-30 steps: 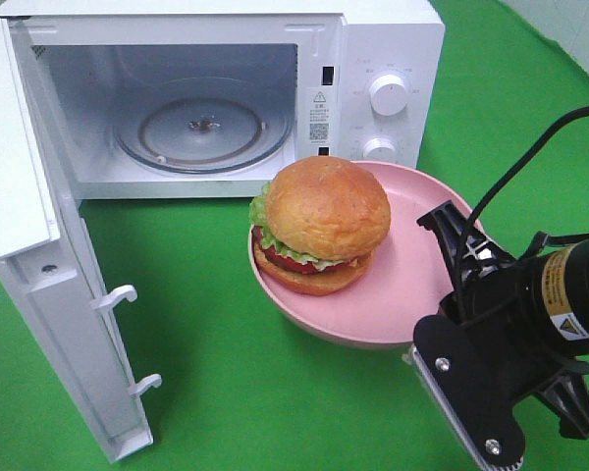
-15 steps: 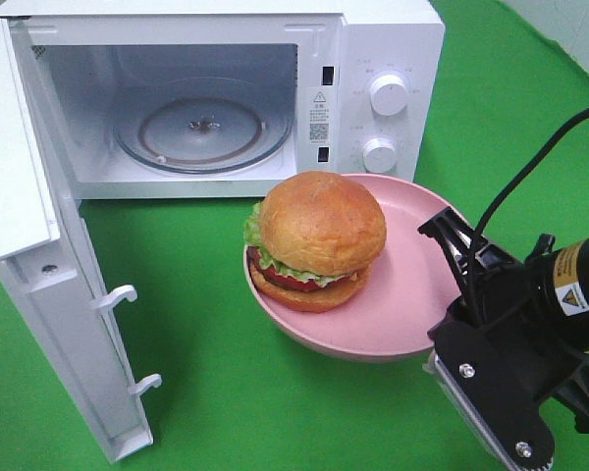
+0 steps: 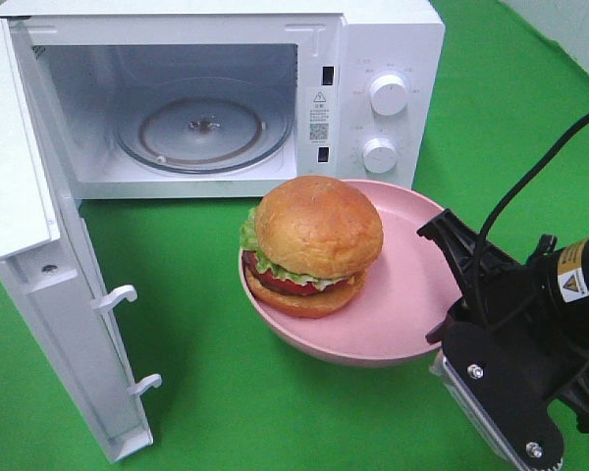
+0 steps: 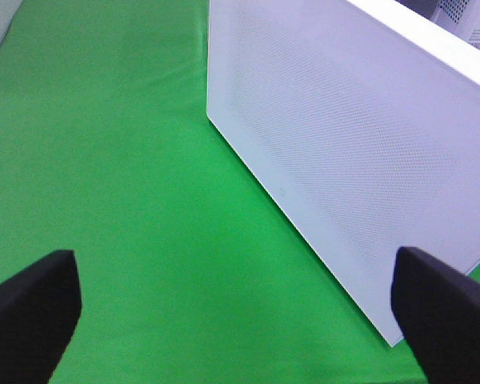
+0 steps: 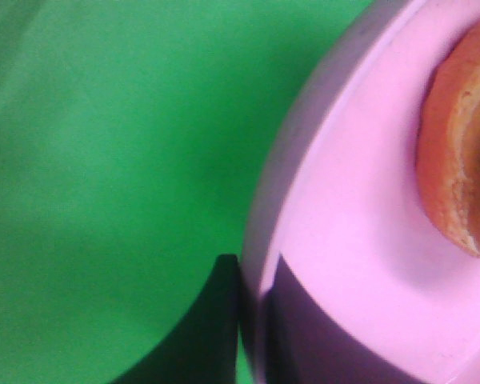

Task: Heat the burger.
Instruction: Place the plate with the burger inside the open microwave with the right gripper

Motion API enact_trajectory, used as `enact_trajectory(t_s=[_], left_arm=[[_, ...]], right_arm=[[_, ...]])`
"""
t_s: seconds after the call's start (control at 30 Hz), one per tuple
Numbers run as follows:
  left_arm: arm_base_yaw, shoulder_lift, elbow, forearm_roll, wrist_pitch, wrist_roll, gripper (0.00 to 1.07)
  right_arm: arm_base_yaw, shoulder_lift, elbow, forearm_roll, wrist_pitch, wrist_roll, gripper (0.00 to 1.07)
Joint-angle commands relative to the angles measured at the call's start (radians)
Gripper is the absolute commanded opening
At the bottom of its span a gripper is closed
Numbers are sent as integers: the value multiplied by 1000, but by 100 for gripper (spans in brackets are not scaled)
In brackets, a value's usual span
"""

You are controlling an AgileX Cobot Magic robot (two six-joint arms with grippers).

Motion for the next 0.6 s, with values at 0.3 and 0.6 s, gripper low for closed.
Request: enact_trajectory(t_s=[0.3, 0.6], left_arm=[[-6, -15, 4, -2, -8, 0, 98], [-6, -15, 4, -2, -8, 2, 98]], right_arm=[[-2, 18, -75, -45, -50, 80, 0], [11, 86, -131, -37, -56, 88, 0]])
